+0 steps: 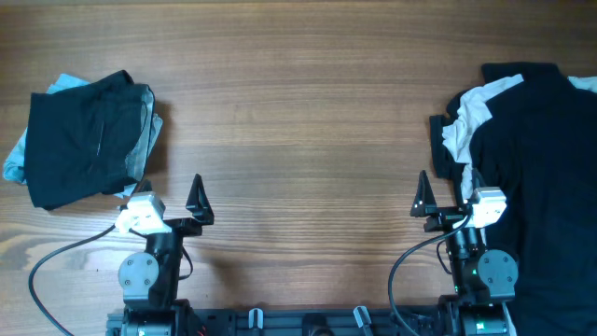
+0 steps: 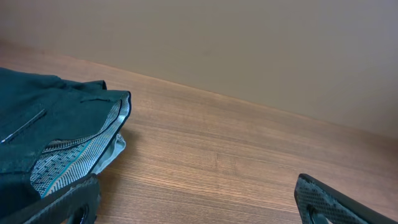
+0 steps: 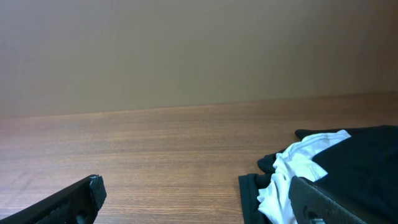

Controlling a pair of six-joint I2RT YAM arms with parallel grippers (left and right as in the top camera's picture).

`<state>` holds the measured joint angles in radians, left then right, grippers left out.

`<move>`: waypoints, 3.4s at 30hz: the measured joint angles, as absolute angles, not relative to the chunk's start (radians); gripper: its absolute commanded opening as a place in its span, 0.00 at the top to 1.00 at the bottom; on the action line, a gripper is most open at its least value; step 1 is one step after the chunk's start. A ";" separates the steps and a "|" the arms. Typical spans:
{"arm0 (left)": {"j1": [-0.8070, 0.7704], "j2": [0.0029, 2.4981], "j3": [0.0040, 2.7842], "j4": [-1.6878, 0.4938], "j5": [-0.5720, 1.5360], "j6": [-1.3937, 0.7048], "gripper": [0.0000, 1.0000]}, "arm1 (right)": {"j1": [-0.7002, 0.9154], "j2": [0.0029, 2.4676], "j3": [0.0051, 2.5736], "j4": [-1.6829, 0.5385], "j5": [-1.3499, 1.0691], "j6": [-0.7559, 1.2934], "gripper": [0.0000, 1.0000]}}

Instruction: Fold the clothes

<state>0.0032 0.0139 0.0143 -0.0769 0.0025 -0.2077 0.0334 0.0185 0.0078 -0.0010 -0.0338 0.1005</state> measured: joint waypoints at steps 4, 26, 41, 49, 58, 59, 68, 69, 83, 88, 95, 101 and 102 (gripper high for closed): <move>0.003 0.014 0.014 -0.077 0.002 -0.208 0.00 | 0.033 0.019 0.008 -0.001 -0.034 0.101 0.01; 0.003 0.033 0.105 -0.162 0.138 -0.229 0.00 | 0.033 0.052 0.132 -0.002 -0.287 0.192 0.00; 0.003 1.082 1.114 -0.779 0.165 -0.270 0.00 | 0.031 1.339 1.171 -0.812 -0.303 0.137 0.00; 0.003 1.115 1.114 -0.781 0.212 -0.273 0.17 | -0.273 1.636 1.175 -0.694 0.053 0.424 0.15; 0.003 1.115 1.114 -0.781 0.212 -0.276 0.18 | -0.309 1.849 1.175 -0.663 0.026 0.447 0.69; 0.003 1.115 1.114 -0.781 0.212 -0.276 0.19 | -0.309 1.849 1.175 -0.660 0.025 0.447 0.88; 0.003 1.115 1.114 -0.781 0.212 -0.276 0.16 | -0.309 1.606 1.178 -0.645 -0.012 0.417 0.96; 0.003 1.115 1.114 -0.782 0.212 -0.276 0.15 | -0.309 1.535 1.182 -0.637 -0.031 0.399 0.96; 0.003 1.040 1.115 -0.727 0.212 -0.276 0.01 | 0.681 1.176 1.191 -0.614 -0.361 0.294 0.37; 0.003 0.986 1.116 -0.726 0.212 -0.276 0.01 | 0.745 1.202 1.192 -0.659 -0.044 0.360 0.23; -0.230 1.287 1.128 -0.626 0.262 -0.178 0.10 | 0.482 1.010 1.195 -0.712 0.168 0.536 0.22; -0.444 1.758 1.128 -0.419 0.268 -0.087 0.20 | 0.446 0.998 1.199 -0.812 0.169 0.569 0.21; -0.458 1.793 1.128 -0.392 0.268 -0.083 0.22 | 0.446 0.998 1.199 -0.817 0.169 0.572 0.20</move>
